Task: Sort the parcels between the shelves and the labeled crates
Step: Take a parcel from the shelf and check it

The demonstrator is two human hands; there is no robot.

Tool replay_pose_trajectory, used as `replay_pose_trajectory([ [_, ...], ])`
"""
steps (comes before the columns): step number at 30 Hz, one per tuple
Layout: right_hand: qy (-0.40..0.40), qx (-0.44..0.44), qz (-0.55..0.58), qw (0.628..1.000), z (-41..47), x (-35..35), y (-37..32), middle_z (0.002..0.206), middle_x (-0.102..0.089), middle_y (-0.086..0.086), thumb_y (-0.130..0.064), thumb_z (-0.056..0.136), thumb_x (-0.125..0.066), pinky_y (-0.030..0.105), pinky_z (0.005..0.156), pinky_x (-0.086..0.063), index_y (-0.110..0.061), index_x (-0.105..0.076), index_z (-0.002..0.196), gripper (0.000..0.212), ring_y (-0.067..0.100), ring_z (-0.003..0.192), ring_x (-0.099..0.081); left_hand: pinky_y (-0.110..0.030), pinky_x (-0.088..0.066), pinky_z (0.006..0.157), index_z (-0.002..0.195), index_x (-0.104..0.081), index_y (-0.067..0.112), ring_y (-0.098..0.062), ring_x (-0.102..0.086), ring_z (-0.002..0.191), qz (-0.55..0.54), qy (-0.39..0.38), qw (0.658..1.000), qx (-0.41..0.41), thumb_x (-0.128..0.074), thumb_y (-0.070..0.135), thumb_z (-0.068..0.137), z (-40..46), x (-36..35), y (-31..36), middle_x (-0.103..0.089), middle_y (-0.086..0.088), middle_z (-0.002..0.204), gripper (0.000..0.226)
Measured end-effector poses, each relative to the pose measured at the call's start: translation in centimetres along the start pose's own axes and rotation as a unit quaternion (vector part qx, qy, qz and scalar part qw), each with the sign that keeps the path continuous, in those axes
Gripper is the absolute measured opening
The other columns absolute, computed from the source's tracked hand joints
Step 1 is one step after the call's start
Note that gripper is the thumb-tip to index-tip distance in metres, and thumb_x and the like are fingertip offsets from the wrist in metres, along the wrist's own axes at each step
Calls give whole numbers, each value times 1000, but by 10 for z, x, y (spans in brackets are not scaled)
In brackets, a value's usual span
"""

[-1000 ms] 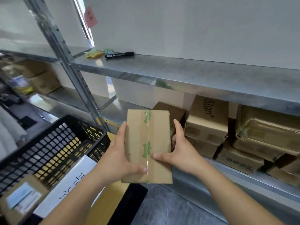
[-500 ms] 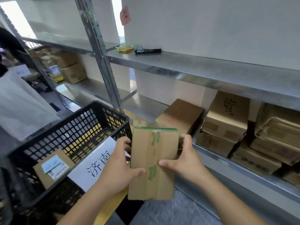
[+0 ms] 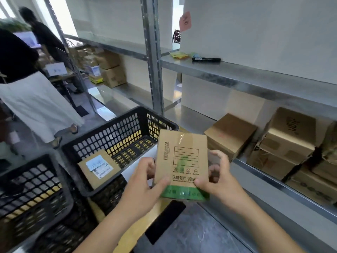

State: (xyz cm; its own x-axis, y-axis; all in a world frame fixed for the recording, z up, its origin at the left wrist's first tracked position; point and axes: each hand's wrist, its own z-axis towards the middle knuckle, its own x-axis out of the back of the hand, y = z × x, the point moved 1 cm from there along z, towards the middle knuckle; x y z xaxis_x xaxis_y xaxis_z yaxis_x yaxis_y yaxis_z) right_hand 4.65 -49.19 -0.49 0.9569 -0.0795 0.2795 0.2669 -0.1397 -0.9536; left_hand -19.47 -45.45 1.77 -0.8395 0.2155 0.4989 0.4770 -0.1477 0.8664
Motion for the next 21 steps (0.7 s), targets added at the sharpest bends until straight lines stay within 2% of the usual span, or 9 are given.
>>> replay_pose_trajectory([
  [2, -50, -7, -2, 999, -9, -10, -10, 123, -60, -8, 0, 72, -90, 14, 71, -55, -60, -11, 148, 125, -1, 102, -67, -26, -58, 79, 124, -21, 63, -1, -60, 101, 10, -26, 999, 15, -85, 25, 77, -12, 20, -4, -58, 7, 102, 89],
  [3, -73, -5, -6, 997, -12, -16, -15, 129, -56, -16, 3, 69, -91, 11, 72, -54, -62, -4, 148, 134, -4, 105, -63, -23, -57, 78, 134, -4, 69, -3, -59, 101, 35, -39, 998, 20, -89, 24, 71, -17, 30, -6, -55, 5, 104, 115],
  [6, -106, 22, -15, 994, -20, -34, -27, 144, -49, -23, -24, 57, -102, 11, 82, -53, -64, 3, 151, 147, -6, 123, -54, -21, -52, 83, 137, 26, 71, 2, -55, 106, 78, -59, 995, 18, -94, 23, 64, -34, 51, -12, -52, 12, 115, 148],
  [9, -105, 58, -10, 993, -28, -53, -41, 141, -52, -30, -69, 49, -93, 13, 85, -53, -66, -9, 149, 130, -9, 123, -56, -25, -50, 99, 135, 26, 72, 9, -46, 118, 92, -60, 994, -1, -95, 23, 64, -49, 68, -20, -38, 24, 132, 149],
  [11, -85, 77, -4, 993, -31, -64, -50, 136, -58, -26, -75, 49, -90, 20, 84, -56, -66, -26, 141, 112, -1, 118, -62, -25, -50, 101, 137, 20, 74, 8, -44, 119, 85, -59, 995, -9, -96, 25, 62, -57, 79, -28, -32, 27, 131, 146],
  [13, -73, 87, 2, 994, -34, -74, -53, 134, -60, -17, -68, 47, -95, 32, 84, -60, -60, -36, 135, 106, 11, 113, -67, -22, -51, 98, 139, 1, 74, 6, -46, 121, 53, -48, 997, -22, -97, 30, 58, -64, 89, -37, -30, 30, 131, 135],
  [15, -72, 97, -27, 992, -36, -84, -56, 133, -57, -20, -57, 45, -99, 33, 89, -59, -59, -38, 129, 104, 11, 114, -67, -22, -52, 95, 130, -18, 69, 3, -47, 123, 26, -30, 998, -45, -95, 41, 58, -70, 97, -44, -31, 34, 131, 109],
  [18, -59, 126, -105, 985, -41, -103, -65, 119, -50, -44, -30, 49, -102, 8, 85, -47, -67, -34, 116, 102, -12, 112, -56, -33, -55, 96, 118, -33, 51, 1, -51, 119, 19, -1, 999, -49, -88, 52, 65, -77, 108, -52, -44, 30, 128, 76],
  [21, -51, 137, -132, 980, -44, -121, -77, 111, -48, -51, -13, 55, -100, 3, 77, -44, -72, -31, 107, 104, -20, 107, -52, -39, -55, 96, 113, -38, 48, -1, -52, 117, 33, 41, 997, -59, -85, 52, 68, -87, 122, -55, -47, 28, 122, 65],
])
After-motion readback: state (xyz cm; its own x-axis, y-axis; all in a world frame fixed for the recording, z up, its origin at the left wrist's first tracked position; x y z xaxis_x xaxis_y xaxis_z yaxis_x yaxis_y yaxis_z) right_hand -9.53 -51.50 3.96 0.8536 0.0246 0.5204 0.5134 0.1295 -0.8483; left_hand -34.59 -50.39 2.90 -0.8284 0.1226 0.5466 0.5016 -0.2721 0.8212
